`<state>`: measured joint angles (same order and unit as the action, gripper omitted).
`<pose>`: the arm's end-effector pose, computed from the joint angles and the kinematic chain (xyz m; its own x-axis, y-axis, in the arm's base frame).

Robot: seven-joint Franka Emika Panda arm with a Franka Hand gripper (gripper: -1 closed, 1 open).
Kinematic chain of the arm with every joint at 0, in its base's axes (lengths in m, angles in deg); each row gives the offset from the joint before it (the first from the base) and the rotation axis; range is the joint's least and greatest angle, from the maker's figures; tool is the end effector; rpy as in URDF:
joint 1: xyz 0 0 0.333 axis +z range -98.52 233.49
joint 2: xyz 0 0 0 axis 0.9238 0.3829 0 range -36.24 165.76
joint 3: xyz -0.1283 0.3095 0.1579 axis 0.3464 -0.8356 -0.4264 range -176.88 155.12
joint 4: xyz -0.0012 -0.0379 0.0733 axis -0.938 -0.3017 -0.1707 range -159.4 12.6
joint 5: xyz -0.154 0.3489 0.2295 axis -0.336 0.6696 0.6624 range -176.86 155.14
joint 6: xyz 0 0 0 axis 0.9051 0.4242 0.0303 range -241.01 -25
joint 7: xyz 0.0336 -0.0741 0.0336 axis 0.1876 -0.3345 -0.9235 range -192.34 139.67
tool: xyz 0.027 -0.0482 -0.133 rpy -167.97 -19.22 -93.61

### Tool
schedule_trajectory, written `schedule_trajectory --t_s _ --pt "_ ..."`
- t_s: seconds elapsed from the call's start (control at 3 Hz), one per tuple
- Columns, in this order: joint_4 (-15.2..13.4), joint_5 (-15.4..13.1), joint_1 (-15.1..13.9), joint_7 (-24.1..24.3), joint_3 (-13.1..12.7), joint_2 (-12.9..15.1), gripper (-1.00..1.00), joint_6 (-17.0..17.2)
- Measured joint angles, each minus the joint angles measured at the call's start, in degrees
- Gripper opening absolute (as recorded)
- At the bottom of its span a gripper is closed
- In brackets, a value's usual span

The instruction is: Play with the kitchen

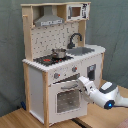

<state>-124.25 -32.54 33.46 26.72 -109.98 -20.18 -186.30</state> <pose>0.3169 0.4410 0.2315 0.2011 0.8771 0.4361 -0.0816 -0.4287 0.8998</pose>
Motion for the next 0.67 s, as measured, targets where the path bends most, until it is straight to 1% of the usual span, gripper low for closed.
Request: schedule_trajectory --t_s 0.67 --pt "6.56 -0.03 -9.71 -2.49 0.17 -0.06 1.00 -2.07"
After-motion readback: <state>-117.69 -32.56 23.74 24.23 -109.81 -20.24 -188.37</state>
